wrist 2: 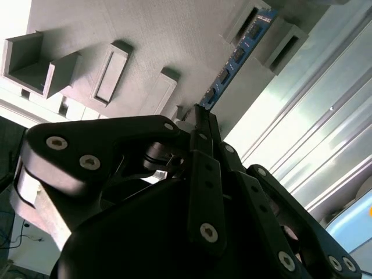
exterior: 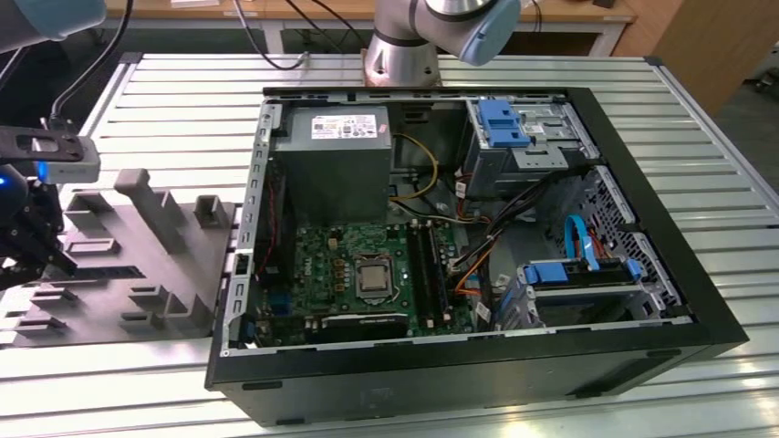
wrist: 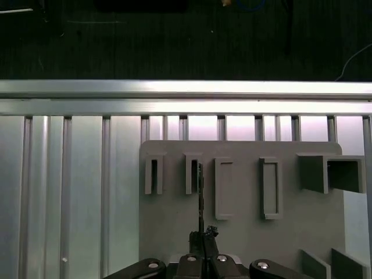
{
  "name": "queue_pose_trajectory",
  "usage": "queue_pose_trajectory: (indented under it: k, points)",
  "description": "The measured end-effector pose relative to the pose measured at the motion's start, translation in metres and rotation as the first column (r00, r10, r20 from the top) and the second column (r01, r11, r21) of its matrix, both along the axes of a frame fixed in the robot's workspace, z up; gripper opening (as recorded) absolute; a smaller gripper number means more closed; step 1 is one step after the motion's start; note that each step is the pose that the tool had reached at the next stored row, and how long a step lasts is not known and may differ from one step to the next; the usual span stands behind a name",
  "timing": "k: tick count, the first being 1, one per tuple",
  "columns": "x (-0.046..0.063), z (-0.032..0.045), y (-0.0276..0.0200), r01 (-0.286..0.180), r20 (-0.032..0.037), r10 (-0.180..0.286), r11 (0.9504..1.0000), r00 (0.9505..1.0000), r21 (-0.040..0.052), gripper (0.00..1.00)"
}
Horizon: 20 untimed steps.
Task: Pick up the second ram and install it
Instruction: 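Pick up the second ram and move it above second insertion slot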
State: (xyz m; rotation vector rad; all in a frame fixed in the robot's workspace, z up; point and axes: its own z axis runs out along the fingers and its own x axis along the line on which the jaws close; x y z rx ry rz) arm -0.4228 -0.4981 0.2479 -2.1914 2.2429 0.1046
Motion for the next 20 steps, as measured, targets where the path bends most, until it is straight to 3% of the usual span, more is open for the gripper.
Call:
queue_pose_trajectory:
  k: [20]
  points:
    - [0.0,0.0056,0.0,0.001,0.0,-0.001,1.0,1.0,-0.0011,0.11]
